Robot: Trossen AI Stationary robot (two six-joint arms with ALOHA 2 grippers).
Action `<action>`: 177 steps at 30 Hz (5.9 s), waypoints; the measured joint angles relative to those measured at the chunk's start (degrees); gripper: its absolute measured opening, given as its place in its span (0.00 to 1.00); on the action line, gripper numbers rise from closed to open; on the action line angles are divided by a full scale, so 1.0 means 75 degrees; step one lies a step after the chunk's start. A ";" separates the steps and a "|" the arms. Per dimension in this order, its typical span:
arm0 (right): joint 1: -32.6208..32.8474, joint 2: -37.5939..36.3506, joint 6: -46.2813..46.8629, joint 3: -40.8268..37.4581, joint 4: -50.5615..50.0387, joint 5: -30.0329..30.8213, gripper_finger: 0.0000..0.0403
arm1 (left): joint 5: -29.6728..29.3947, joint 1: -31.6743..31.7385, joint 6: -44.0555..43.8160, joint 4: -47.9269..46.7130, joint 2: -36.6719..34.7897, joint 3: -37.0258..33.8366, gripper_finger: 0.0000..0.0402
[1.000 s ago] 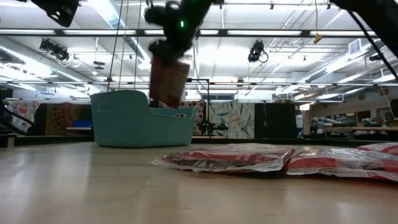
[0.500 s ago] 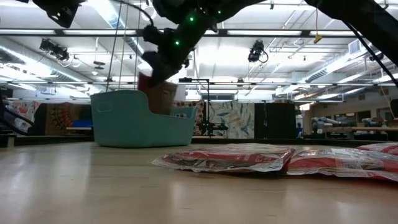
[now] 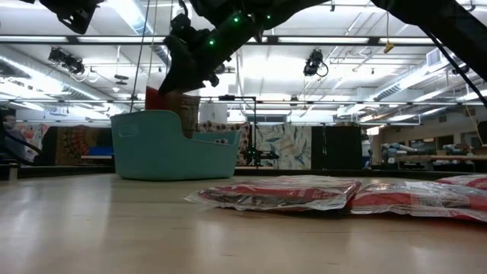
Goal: Sort popcorn bags into baskets
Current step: Put the popcorn bag into the green bin
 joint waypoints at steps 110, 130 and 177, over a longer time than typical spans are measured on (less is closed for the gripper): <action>0.6888 -0.2995 0.6468 -0.5958 -0.0714 0.3474 0.20 | 0.2205 0.1986 0.3072 0.0929 1.0238 0.4794 0.45; 0.6510 -0.2002 0.2468 -0.5342 -0.0070 0.3762 0.22 | 0.2669 0.1968 0.2538 0.0183 0.9628 0.4736 0.01; 0.5913 -0.0997 0.1894 -0.4846 -0.0962 0.5289 0.03 | 0.2732 0.1688 0.1301 -0.0186 0.8466 0.4762 0.19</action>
